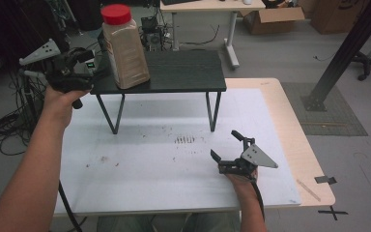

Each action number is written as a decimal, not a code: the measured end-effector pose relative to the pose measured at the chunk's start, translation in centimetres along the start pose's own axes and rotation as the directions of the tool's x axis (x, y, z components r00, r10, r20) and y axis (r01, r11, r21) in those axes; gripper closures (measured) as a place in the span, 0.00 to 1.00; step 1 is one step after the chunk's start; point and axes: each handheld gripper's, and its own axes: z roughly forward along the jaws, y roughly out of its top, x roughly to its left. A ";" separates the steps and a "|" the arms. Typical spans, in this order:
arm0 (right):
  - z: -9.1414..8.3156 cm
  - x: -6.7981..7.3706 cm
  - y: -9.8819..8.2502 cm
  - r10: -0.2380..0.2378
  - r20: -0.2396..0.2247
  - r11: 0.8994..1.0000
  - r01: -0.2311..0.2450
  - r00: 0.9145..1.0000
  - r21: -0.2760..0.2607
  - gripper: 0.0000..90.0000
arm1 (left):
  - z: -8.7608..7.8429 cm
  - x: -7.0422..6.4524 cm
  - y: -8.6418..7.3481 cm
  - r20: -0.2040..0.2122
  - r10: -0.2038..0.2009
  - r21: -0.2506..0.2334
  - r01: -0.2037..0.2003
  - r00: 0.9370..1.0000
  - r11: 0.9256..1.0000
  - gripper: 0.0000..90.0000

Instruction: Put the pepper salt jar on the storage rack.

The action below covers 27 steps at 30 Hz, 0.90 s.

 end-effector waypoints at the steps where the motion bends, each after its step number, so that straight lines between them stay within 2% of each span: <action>1: 0.0 0.0 0.0 0.000 -0.001 1.000 0.000 1.000 0.000 0.00 | -0.3 -0.1 -0.2 -0.006 0.003 0.000 -0.003 1.000 1.000 0.00; 14: 0.0 0.0 0.0 -0.001 0.000 1.000 0.001 1.000 0.001 0.00 | -2.3 -1.1 -3.5 -0.026 -0.008 0.010 0.008 1.000 1.000 0.00; 22: 0.0 0.0 0.0 -0.002 0.000 1.000 0.002 1.000 0.000 0.00 | -2.9 -1.8 -5.6 -0.020 0.002 0.024 -0.001 1.000 1.000 0.00; 27: 0.0 0.0 0.0 -0.002 -0.001 1.000 0.002 1.000 0.001 0.00 | -3.2 -2.0 -6.7 -0.010 -0.019 0.011 0.019 1.000 1.000 0.00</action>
